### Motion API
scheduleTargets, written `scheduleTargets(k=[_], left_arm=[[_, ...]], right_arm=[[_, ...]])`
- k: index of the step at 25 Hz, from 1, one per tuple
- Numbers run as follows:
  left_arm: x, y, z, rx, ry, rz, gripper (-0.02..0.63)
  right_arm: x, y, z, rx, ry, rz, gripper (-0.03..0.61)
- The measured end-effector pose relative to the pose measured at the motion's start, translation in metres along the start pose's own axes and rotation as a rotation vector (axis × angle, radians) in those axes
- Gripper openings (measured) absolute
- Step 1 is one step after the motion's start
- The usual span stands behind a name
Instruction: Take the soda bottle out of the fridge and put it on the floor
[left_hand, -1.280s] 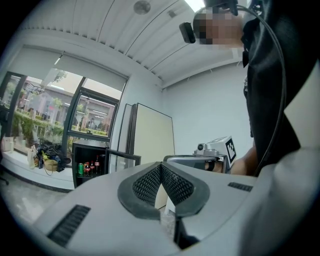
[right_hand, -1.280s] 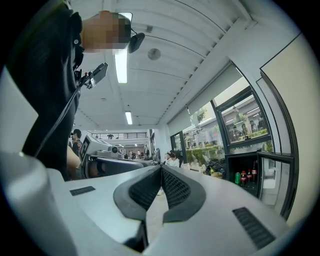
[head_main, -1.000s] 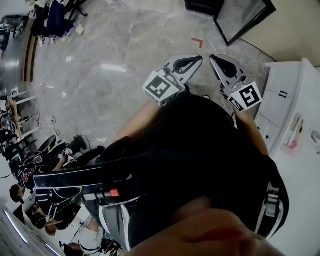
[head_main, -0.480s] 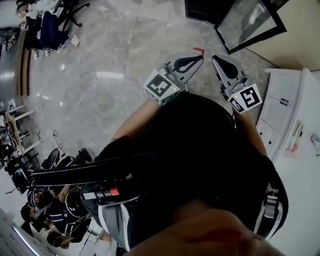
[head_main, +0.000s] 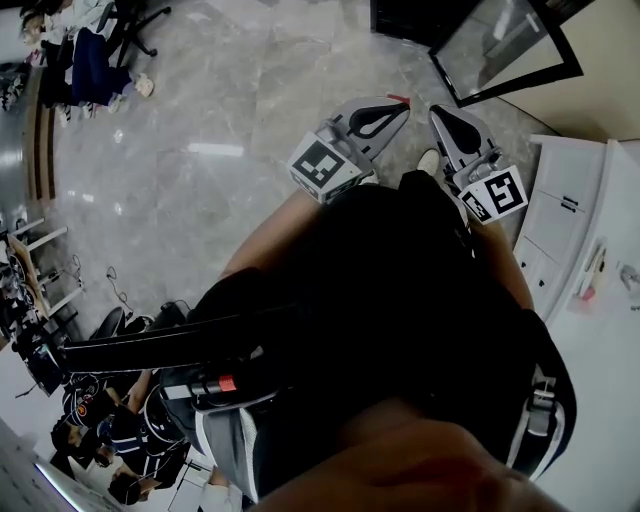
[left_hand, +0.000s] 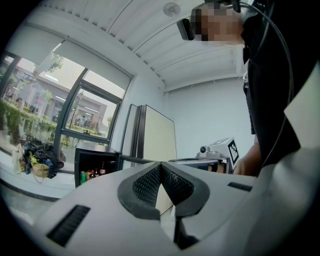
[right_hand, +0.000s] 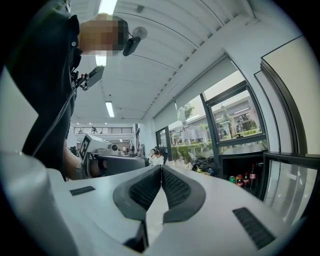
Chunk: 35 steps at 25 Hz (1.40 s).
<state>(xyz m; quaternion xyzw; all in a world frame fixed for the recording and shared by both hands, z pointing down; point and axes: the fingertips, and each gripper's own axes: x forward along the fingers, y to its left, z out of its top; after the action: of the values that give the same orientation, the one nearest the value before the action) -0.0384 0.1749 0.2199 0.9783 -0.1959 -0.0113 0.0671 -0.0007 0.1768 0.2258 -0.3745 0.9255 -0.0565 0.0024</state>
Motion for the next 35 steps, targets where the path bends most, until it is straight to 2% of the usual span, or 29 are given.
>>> scheduleTargets(k=[8,15,25,35], left_arm=[[0.037,0.022,-0.002,0.008,0.006,0.018,0.002],[0.091,0.056,0.003,0.022,0.018,0.058,0.002],[0.167,0.101,0.013,0.009,0.028,0.155,0.002],[0.193,0.146,0.006,0.002,0.049,0.181,0.002]], right_arm=[[0.011,-0.038,-0.001,-0.006,-0.007,0.036,0.014],[0.025,-0.103,0.008,-0.005,-0.022,0.076,0.014],[0.035,-0.191,0.017,0.015,-0.026,0.153,0.014],[0.07,-0.239,0.006,0.049,-0.002,0.147,0.015]])
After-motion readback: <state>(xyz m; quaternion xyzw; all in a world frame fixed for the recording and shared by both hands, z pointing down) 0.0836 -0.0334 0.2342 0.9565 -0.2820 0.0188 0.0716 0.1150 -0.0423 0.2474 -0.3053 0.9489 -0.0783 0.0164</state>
